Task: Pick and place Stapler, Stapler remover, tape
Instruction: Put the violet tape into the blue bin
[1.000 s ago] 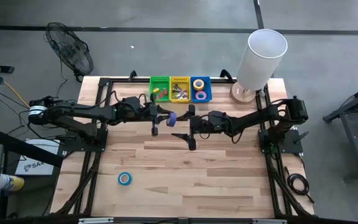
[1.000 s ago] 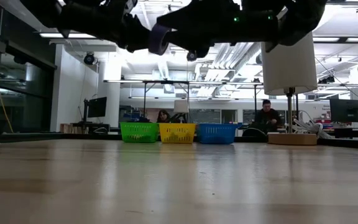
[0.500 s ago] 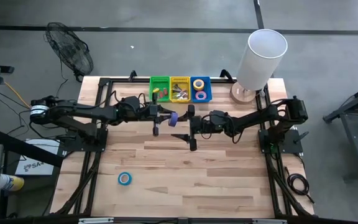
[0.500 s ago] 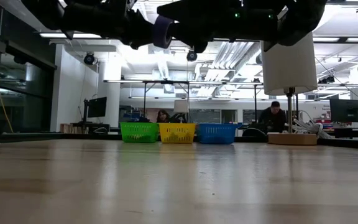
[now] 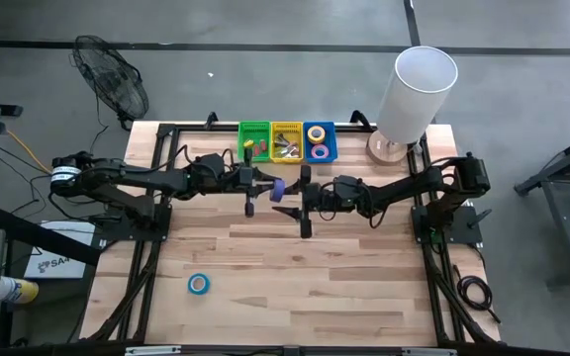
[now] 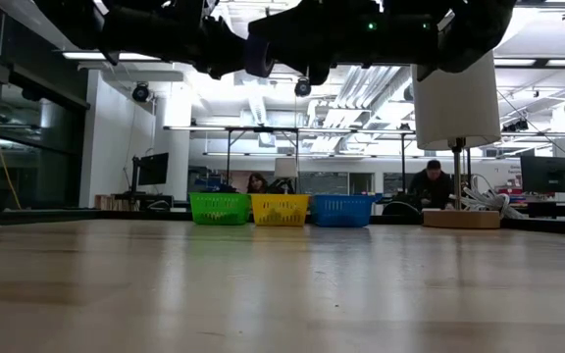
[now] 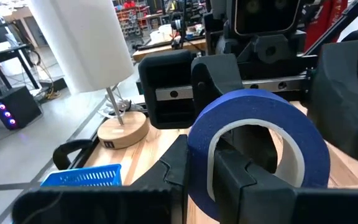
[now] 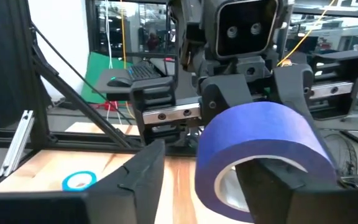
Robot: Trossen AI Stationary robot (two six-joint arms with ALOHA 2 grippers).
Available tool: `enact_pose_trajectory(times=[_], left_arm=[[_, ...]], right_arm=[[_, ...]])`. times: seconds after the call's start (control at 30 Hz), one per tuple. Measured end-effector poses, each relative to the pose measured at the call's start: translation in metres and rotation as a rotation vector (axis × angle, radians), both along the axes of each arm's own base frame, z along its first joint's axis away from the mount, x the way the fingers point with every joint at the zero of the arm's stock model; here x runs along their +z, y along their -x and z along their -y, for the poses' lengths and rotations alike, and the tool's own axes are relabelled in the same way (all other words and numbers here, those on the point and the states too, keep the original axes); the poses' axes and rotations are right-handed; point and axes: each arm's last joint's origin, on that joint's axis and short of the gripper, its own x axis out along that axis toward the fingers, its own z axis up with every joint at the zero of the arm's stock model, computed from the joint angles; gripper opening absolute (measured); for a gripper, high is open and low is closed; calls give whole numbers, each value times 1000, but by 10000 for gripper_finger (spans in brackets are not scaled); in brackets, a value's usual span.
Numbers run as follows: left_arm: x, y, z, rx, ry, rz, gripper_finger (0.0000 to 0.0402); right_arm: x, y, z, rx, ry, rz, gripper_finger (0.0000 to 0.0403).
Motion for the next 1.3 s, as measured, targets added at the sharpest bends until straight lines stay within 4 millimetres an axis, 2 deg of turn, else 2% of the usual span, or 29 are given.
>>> enact_pose_trajectory(times=[0.47, 0.57, 0.97, 1.13, 1.3], left_arm=[[-2, 0, 0, -2, -3, -14, 35], [-2, 0, 0, -2, -4, -23, 49], [-11, 2, -2, 71, 7, -110, 146], [-13, 4, -4, 134, -7, -141, 172], [-14, 6, -6, 226, -35, -170, 178]], right_arm=[[-2, 0, 1, -24, -4, -27, 64], [-3, -1, 1, -24, -8, -41, 34], [-10, -1, 10, -123, -74, -117, 33], [-15, 1, 24, -173, -145, -166, 33], [-21, 3, 43, -235, -219, -221, 33]])
